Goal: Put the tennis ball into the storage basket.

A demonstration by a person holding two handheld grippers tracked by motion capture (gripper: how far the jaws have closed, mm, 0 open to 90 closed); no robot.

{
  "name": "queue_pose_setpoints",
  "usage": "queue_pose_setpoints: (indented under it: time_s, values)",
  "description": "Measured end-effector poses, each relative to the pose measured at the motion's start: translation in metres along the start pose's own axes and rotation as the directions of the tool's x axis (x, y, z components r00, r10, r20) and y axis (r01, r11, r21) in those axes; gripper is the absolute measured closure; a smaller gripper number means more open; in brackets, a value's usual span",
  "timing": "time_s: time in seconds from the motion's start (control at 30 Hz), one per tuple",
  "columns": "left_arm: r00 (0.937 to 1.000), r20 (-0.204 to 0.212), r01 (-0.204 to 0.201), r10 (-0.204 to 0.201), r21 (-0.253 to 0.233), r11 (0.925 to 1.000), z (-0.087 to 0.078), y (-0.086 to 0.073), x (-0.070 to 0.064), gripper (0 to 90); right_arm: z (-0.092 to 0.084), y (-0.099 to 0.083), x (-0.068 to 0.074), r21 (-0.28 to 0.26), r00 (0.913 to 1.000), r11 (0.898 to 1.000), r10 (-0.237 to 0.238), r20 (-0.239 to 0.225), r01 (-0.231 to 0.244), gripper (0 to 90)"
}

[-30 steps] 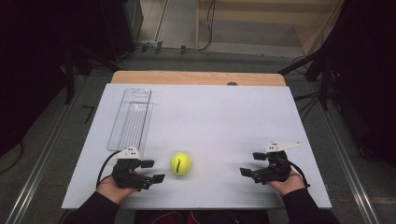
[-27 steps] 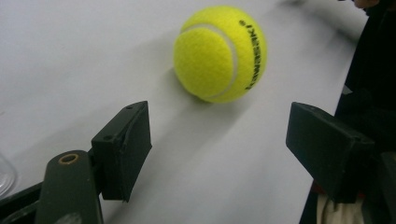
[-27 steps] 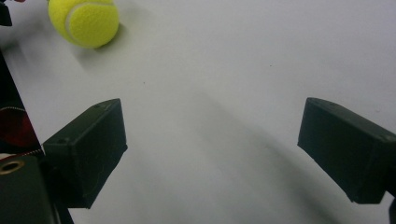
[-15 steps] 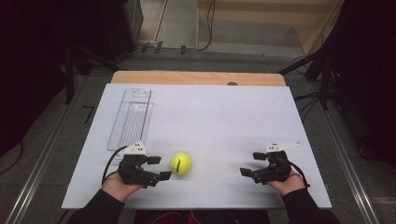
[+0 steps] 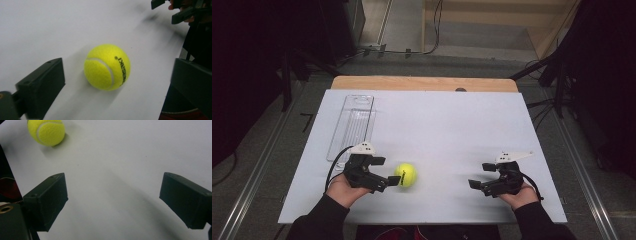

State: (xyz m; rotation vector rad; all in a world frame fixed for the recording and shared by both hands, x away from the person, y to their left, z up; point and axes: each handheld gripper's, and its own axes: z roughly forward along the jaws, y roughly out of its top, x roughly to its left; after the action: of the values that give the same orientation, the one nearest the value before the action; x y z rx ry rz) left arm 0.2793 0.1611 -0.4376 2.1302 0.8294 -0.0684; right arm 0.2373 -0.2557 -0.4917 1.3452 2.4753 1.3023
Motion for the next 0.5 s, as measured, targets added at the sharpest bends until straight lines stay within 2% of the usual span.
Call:
queue_pose_setpoints:
  time_s: [0.07, 0.23, 0.5]
  values:
    - [0.9999, -0.014, -0.002, 0.001, -0.018, 0.9998, 0.003, 0.004, 0.000, 0.0, 0.000, 0.000, 0.000, 0.000, 1.0000, 1.000, 0.002, -0.001, -0.002, 6.1]
    - [0.9998, -0.018, -0.003, 0.003, -0.002, 1.0000, 0.008, 0.014, 0.000, 0.0, 0.000, 0.000, 0.000, 0.001, 1.0000, 1.000, 0.002, 0.000, -0.002, 6.1]
    - [0.9990, -0.044, -0.010, 0.010, -0.008, 0.9999, 0.016, 0.023, 0.000, 0.0, 0.000, 0.000, 0.000, 0.002, 1.0000, 1.000, -0.001, -0.002, 0.001, 6.1]
